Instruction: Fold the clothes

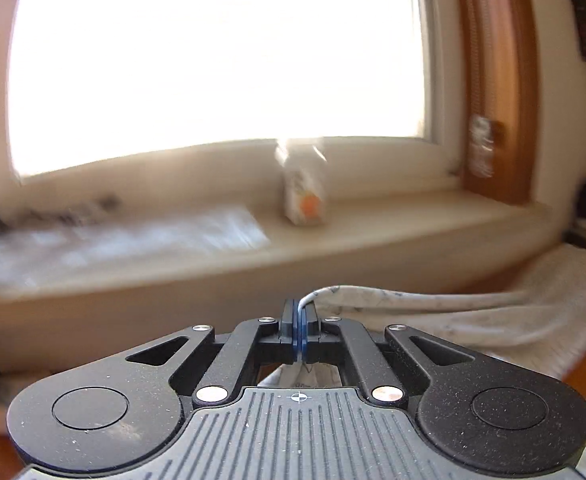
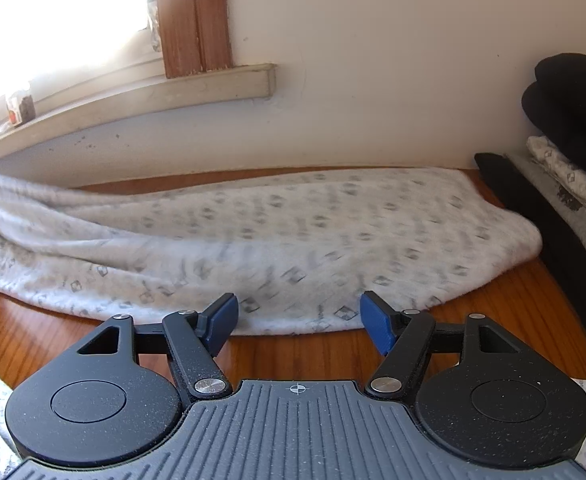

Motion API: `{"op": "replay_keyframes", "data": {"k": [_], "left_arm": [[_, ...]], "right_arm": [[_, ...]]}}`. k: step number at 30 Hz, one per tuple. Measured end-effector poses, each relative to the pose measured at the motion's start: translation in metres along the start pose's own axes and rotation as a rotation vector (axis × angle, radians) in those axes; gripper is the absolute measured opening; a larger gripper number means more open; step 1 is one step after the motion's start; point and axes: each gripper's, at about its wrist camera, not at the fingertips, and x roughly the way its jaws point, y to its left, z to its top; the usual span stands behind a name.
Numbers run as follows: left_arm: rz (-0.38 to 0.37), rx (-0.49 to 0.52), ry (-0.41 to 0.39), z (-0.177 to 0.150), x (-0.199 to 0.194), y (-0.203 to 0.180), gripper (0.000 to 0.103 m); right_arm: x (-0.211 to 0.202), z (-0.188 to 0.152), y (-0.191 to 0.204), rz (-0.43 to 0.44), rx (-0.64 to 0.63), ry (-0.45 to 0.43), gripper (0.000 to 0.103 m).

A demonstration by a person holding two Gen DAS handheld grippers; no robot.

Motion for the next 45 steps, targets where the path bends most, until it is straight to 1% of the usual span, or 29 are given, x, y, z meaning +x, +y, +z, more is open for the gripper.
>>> {"op": "replay_keyframes", "data": {"k": [1, 2, 3, 4, 5, 6, 7, 9, 12, 14, 17, 18, 19, 20, 21, 23, 26, 30, 34, 35, 36, 37, 38, 41, 43, 45], "left_arm": [[0.05, 0.056, 0.039, -0.001, 0.01, -0.009, 0.03], [0.068, 0.096, 0.092, -0.004, 0.02, -0.016, 0.038], [0.053, 0.113, 0.129, -0.009, 0.025, -0.021, 0.051], [0.027, 0.112, 0.134, -0.014, 0.026, -0.024, 0.054], [0.014, 0.105, 0.124, -0.019, 0.023, -0.026, 0.059], [0.007, 0.098, 0.113, -0.024, 0.02, -0.027, 0.068], [-0.006, 0.099, 0.108, -0.026, 0.016, -0.032, 0.072], [-0.037, 0.105, 0.103, -0.028, 0.007, -0.042, 0.072], [-0.107, 0.124, 0.086, -0.031, -0.012, -0.062, 0.072], [-0.157, 0.12, 0.091, -0.034, -0.023, -0.074, 0.067], [-0.203, 0.11, 0.096, -0.04, -0.031, -0.09, 0.067], [-0.208, 0.116, 0.097, -0.042, -0.033, -0.095, 0.067], [-0.213, 0.123, 0.098, -0.044, -0.034, -0.099, 0.068], [-0.217, 0.131, 0.098, -0.046, -0.036, -0.103, 0.068], [-0.221, 0.136, 0.096, -0.047, -0.036, -0.105, 0.068], [-0.23, 0.146, 0.093, -0.048, -0.035, -0.108, 0.07], [-0.22, 0.15, 0.095, -0.049, -0.029, -0.107, 0.072], [-0.201, 0.126, 0.096, -0.051, -0.022, -0.096, 0.073], [-0.198, 0.081, 0.109, -0.055, -0.015, -0.083, 0.073], [-0.203, 0.062, 0.113, -0.055, -0.014, -0.08, 0.073], [-0.208, 0.044, 0.118, -0.055, -0.013, -0.077, 0.073], [-0.213, 0.025, 0.122, -0.055, -0.012, -0.073, 0.073], [-0.214, 0.016, 0.124, -0.055, -0.012, -0.072, 0.073], [-0.214, 0.002, 0.128, -0.055, -0.011, -0.069, 0.073], [-0.207, 0.008, 0.132, -0.055, -0.011, -0.068, 0.073], [-0.204, 0.014, 0.136, -0.056, -0.01, -0.069, 0.073]], "right_arm": [[0.0, 0.0, 0.0, -0.002, -0.001, 0.0, 0.067], [0.0, 0.0, 0.0, -0.004, -0.001, 0.0, 0.067], [-0.001, 0.0, 0.0, -0.006, -0.002, 0.0, 0.067], [-0.001, 0.0, 0.0, -0.007, 0.0, 0.0, 0.067], [-0.001, -0.001, 0.0, -0.008, 0.002, 0.0, 0.068], [-0.002, -0.001, -0.001, -0.007, 0.005, -0.001, 0.068], [-0.002, -0.001, -0.001, -0.006, 0.008, -0.002, 0.068], [-0.002, -0.001, -0.001, -0.005, 0.01, -0.002, 0.068], [-0.003, 0.0, -0.002, -0.008, 0.013, -0.003, 0.068], [-0.003, 0.0, -0.003, -0.014, 0.017, -0.004, 0.068], [-0.005, -0.001, -0.012, -0.019, 0.082, -0.021, 0.066], [-0.007, -0.001, -0.016, -0.021, 0.105, -0.027, 0.064], [-0.01, -0.001, -0.021, -0.022, 0.128, -0.033, 0.055], [-0.012, 0.0, -0.026, -0.029, 0.139, -0.032, 0.048], [-0.015, 0.001, -0.031, -0.038, 0.148, -0.029, 0.046], [-0.019, 0.006, -0.046, -0.076, 0.181, -0.03, 0.046], [-0.018, 0.011, -0.071, -0.137, 0.239, -0.013, 0.047], [-0.005, 0.018, -0.102, -0.128, 0.342, -0.005, 0.048], [0.014, 0.034, -0.112, -0.146, 0.348, 0.017, 0.047], [0.019, 0.038, -0.114, -0.151, 0.348, 0.023, 0.043], [0.023, 0.041, -0.113, -0.152, 0.334, 0.031, 0.036], [0.027, 0.044, -0.111, -0.151, 0.315, 0.038, 0.012], [0.029, 0.048, -0.107, -0.153, 0.289, 0.039, 0.007], [0.016, 0.069, -0.091, -0.225, 0.179, -0.062, 0.004], [-0.012, 0.089, -0.094, -0.269, 0.184, -0.209, 0.003], [-0.036, 0.105, -0.103, -0.376, 0.196, -0.319, 0.003]]}}
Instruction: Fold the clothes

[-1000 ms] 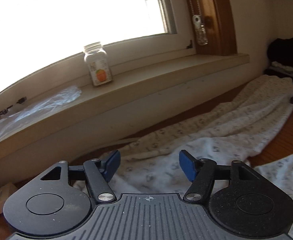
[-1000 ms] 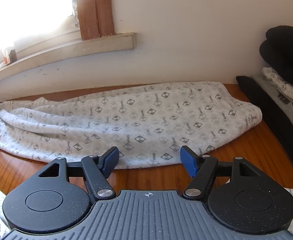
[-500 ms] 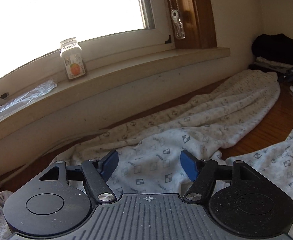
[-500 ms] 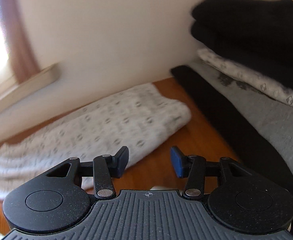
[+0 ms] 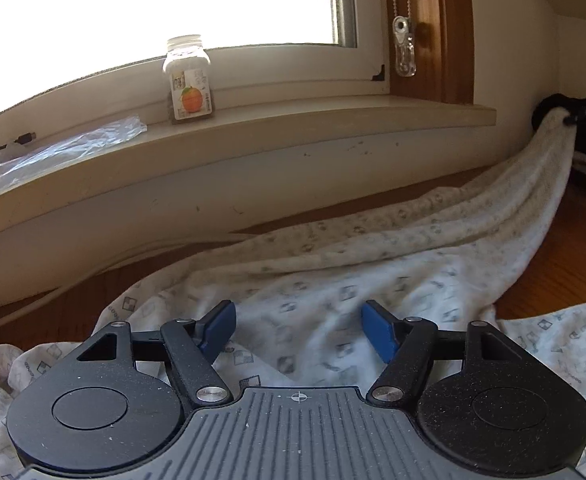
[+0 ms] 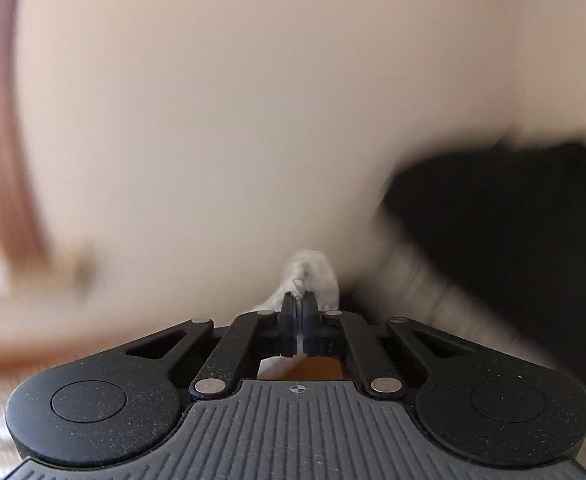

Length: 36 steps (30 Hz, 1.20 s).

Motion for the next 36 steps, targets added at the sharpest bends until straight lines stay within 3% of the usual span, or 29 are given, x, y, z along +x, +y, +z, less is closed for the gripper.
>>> {"op": "replay_keyframes", "data": {"k": [1, 4, 6, 7, 11, 13, 18, 21, 29, 36], "left_arm": [[0.001, 0.002, 0.002, 0.0, 0.0, 0.0, 0.075], [0.0, 0.01, 0.019, 0.0, 0.003, -0.001, 0.075], [-0.001, 0.018, 0.024, 0.0, 0.004, -0.001, 0.076], [-0.002, 0.022, 0.026, -0.001, 0.005, -0.002, 0.076], [-0.004, 0.04, 0.045, -0.001, 0.008, -0.003, 0.079], [-0.005, 0.046, 0.059, -0.001, 0.011, -0.003, 0.08], [-0.024, 0.011, 0.088, -0.006, 0.008, 0.006, 0.082], [-0.021, -0.01, 0.096, -0.012, 0.0, 0.012, 0.082], [0.053, -0.01, 0.046, -0.015, -0.028, 0.017, 0.083], [0.185, -0.085, -0.046, 0.0, -0.083, 0.091, 0.083]], "right_arm": [[0.001, 0.006, -0.004, -0.036, -0.009, -0.001, 0.003], [0.019, -0.001, -0.014, -0.055, -0.058, 0.15, 0.006], [0.025, -0.014, -0.018, -0.072, -0.087, 0.225, 0.023], [0.022, -0.02, -0.016, -0.058, -0.1, 0.237, 0.038], [0.005, -0.044, -0.005, 0.036, -0.15, 0.251, 0.052], [-0.004, -0.055, 0.004, 0.106, -0.177, 0.257, 0.054], [-0.031, -0.089, 0.045, 0.385, -0.177, 0.306, 0.058], [-0.044, -0.113, 0.067, 0.469, -0.226, 0.336, 0.058], [-0.039, -0.124, 0.07, 0.468, -0.265, 0.317, 0.063], [-0.038, -0.123, 0.076, 0.45, -0.284, 0.32, 0.069]]}}
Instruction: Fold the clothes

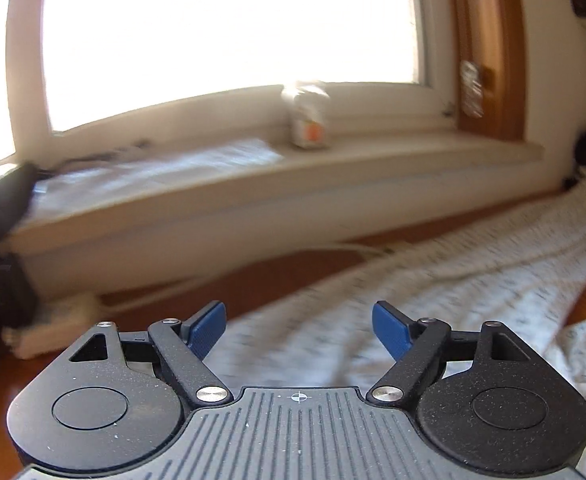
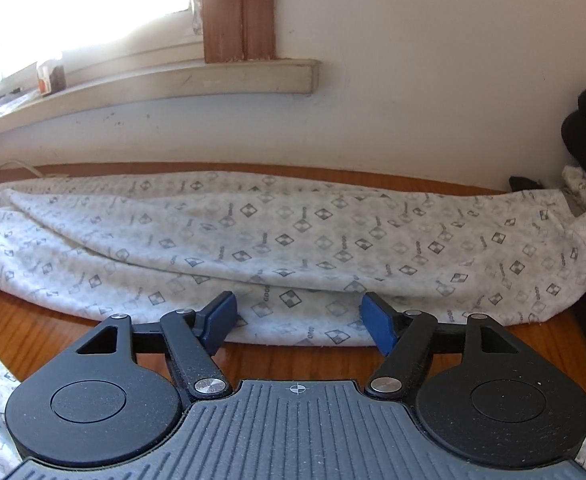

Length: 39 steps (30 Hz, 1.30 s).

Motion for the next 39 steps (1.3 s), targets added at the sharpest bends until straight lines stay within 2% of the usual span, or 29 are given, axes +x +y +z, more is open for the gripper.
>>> {"op": "replay_keyframes", "data": {"k": [2, 4, 5, 10, 17, 18, 19, 20, 21, 22, 25, 27, 29, 31, 35, 38, 39], "left_arm": [[0.04, -0.027, 0.014, 0.002, -0.002, 0.028, 0.078], [0.06, -0.057, 0.055, 0.0, 0.002, 0.055, 0.061], [0.062, -0.071, 0.078, -0.002, 0.006, 0.065, 0.058], [0.022, -0.124, 0.14, -0.012, 0.027, 0.089, 0.057], [0.0, -0.106, 0.224, -0.008, 0.065, 0.089, 0.057], [-0.009, -0.107, 0.243, -0.009, 0.07, 0.09, 0.053], [-0.025, -0.11, 0.257, -0.009, 0.073, 0.09, 0.039], [-0.04, -0.116, 0.247, -0.008, 0.071, 0.09, 0.032], [-0.053, -0.123, 0.231, -0.006, 0.067, 0.09, 0.016], [-0.066, -0.13, 0.214, -0.005, 0.063, 0.09, 0.009], [-0.105, -0.151, 0.165, 0.001, 0.051, 0.089, 0.008], [-0.101, -0.252, 0.025, 0.011, 0.032, 0.099, 0.007], [-0.04, -0.391, -0.125, 0.019, 0.015, 0.114, 0.007], [0.039, -0.419, -0.105, 0.023, 0.024, 0.117, 0.008], [0.075, -0.363, -0.004, 0.012, 0.049, 0.11, 0.012], [0.093, -0.359, 0.027, -0.002, 0.05, 0.112, 0.04], [0.092, -0.355, 0.036, -0.006, 0.049, 0.115, 0.045]], "right_arm": [[-0.001, 0.0, -0.001, 0.004, 0.008, -0.001, 0.07], [-0.001, 0.0, -0.001, 0.002, 0.007, 0.0, 0.07], [-0.001, 0.0, -0.001, 0.0, 0.005, 0.0, 0.071], [-0.001, 0.0, -0.001, -0.003, 0.004, 0.002, 0.072], [-0.001, 0.0, -0.001, 0.001, 0.008, 0.003, 0.074], [-0.002, 0.0, -0.001, 0.001, 0.009, 0.003, 0.074], [-0.002, 0.0, -0.001, 0.001, 0.009, 0.003, 0.074], [-0.002, 0.0, -0.001, 0.002, 0.01, 0.003, 0.074], [-0.002, 0.0, -0.001, 0.002, 0.011, 0.003, 0.074], [-0.002, 0.0, -0.001, 0.002, 0.012, 0.003, 0.074], [-0.002, 0.0, -0.001, 0.005, 0.015, 0.003, 0.075], [-0.002, 0.0, -0.001, 0.006, 0.015, 0.002, 0.075], [-0.002, 0.0, -0.001, 0.005, 0.015, 0.003, 0.075], [-0.002, 0.0, 0.0, 0.004, 0.013, 0.003, 0.075], [-0.002, 0.0, 0.0, -0.001, 0.013, 0.003, 0.075], [-0.002, 0.0, -0.001, -0.003, 0.013, 0.004, 0.075], [-0.002, 0.0, -0.001, -0.003, 0.012, 0.004, 0.075]]}}
